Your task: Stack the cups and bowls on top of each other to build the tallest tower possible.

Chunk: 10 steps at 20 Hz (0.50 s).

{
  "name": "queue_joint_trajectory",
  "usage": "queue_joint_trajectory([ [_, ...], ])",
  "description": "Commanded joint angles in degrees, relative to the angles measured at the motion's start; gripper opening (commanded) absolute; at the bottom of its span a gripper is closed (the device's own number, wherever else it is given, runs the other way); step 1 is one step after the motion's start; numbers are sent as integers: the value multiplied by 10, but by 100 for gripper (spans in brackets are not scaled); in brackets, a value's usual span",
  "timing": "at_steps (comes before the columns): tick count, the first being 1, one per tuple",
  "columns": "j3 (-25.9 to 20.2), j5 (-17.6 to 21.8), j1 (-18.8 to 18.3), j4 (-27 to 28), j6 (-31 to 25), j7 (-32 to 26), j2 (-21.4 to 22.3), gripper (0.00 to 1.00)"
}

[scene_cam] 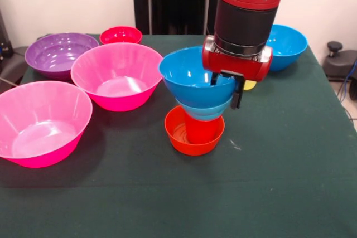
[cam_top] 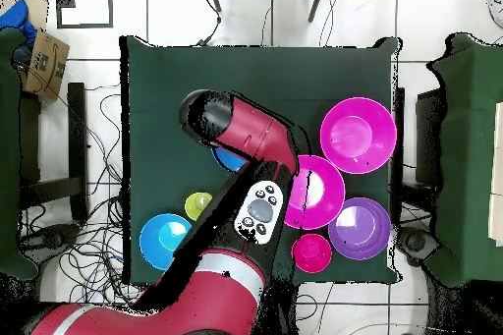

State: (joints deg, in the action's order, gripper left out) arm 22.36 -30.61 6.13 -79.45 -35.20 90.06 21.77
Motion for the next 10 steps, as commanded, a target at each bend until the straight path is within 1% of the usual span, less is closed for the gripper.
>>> queue_joint_trajectory([
  [1,-57,39,-3,-2,-6,69,-13,100],
  [4,-41,43,4,6,-22,81,-16,100],
  [7,-40,45,3,12,-25,77,-17,100],
  [10,-32,53,2,31,-51,72,-19,100],
])
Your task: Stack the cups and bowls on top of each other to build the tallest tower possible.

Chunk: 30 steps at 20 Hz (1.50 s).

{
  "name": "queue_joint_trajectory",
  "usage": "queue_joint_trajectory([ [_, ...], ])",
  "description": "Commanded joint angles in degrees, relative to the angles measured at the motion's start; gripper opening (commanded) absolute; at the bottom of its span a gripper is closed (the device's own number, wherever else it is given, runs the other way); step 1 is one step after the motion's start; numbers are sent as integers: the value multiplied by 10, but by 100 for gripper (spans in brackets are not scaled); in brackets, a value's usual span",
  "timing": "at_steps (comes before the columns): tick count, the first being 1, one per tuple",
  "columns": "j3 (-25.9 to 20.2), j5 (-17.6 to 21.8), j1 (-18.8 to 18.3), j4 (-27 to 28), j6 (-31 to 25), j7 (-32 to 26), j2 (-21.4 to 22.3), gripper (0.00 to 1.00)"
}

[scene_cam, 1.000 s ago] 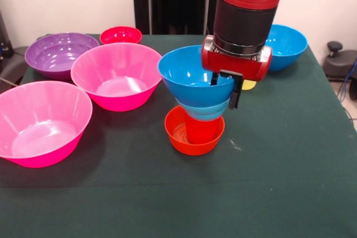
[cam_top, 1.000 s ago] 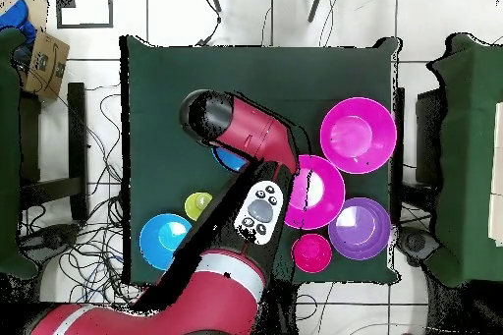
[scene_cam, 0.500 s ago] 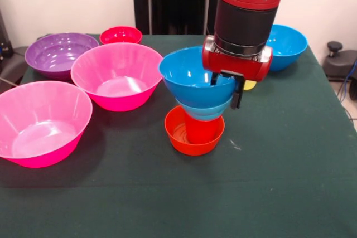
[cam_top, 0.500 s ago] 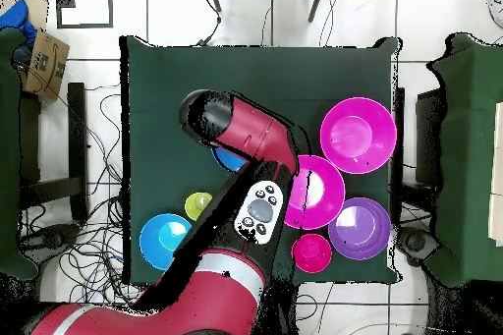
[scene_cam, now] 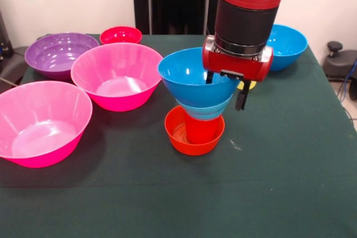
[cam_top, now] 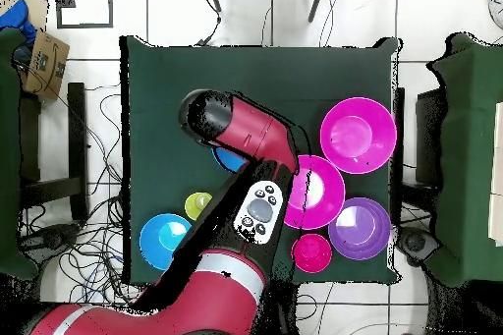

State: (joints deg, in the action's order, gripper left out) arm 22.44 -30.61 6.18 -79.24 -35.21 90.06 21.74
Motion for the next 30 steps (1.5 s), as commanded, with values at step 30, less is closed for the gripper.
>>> queue_joint_trajectory([
  [30,-35,49,-3,57,-90,52,13,100],
])
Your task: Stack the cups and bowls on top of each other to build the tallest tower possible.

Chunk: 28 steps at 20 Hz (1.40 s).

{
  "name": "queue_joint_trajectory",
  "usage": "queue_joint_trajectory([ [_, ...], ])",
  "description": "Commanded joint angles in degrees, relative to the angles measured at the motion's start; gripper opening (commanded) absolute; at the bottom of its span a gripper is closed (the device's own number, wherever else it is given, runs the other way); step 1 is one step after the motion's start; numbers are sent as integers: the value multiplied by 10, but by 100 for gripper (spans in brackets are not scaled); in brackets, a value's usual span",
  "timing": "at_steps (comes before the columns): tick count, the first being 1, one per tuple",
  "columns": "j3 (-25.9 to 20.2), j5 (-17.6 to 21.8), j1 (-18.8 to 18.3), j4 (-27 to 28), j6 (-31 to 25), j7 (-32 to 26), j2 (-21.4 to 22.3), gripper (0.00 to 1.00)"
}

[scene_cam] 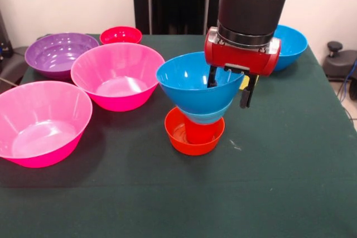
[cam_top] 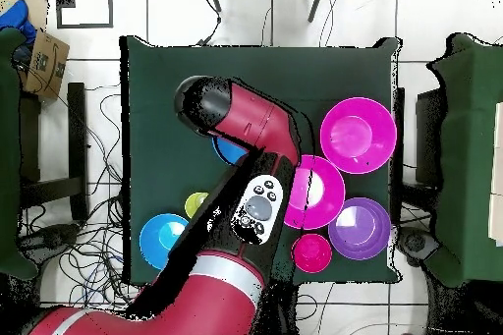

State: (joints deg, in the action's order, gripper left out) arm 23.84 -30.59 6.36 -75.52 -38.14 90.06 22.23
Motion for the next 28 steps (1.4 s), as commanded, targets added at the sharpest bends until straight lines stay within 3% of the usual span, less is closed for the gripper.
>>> queue_joint_trajectory([
  [1,-47,50,-4,23,-65,53,8,100],
  [28,-17,50,-2,91,-160,78,29,100],
])
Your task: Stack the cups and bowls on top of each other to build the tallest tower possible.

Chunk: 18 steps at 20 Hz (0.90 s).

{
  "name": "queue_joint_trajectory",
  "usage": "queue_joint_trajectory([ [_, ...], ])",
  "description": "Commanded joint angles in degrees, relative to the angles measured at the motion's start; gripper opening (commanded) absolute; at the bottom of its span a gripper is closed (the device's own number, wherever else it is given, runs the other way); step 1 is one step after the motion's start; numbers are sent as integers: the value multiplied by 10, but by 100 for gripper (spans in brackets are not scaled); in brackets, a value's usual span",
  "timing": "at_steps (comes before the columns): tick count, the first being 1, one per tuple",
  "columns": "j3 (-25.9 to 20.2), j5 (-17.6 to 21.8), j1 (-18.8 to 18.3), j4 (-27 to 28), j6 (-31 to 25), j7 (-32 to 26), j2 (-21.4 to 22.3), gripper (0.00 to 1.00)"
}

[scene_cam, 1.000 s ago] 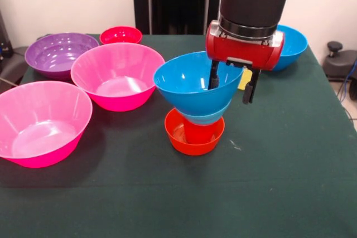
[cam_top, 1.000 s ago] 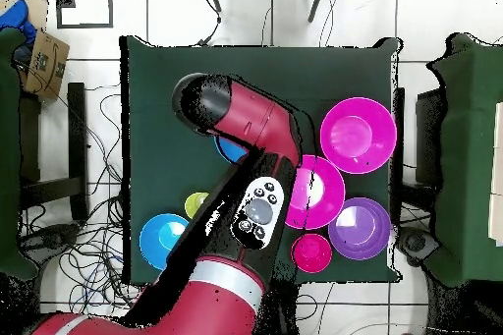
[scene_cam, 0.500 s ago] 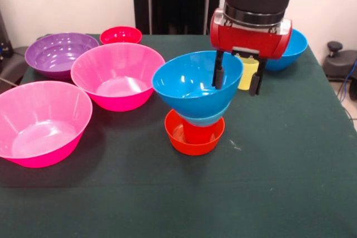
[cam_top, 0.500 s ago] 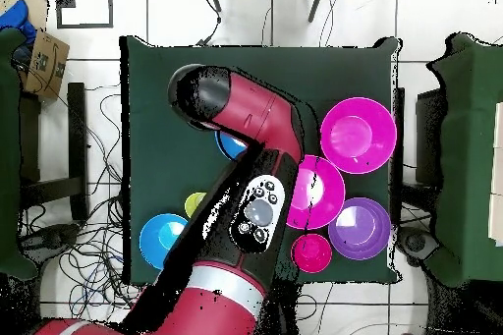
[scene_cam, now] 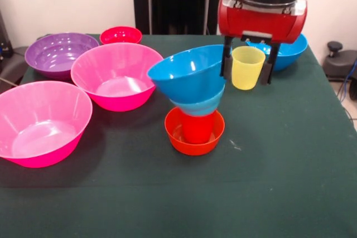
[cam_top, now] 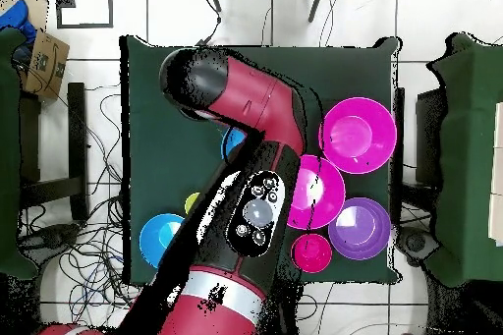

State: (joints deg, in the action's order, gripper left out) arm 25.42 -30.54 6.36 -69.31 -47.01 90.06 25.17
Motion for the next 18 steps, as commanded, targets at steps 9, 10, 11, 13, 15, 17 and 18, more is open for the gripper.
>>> queue_joint_trajectory([
  [9,-20,56,-5,86,-125,81,-7,100],
  [10,-18,57,-6,95,-133,81,-8,100],
  [11,-16,56,-7,101,-138,82,-8,100],
  [13,-12,60,-12,129,-164,80,-10,100],
  [15,-12,62,-17,145,-176,78,-13,100],
  [17,-14,62,-21,154,-179,76,-16,100],
  [18,-15,63,-22,156,-180,75,-18,100],
])
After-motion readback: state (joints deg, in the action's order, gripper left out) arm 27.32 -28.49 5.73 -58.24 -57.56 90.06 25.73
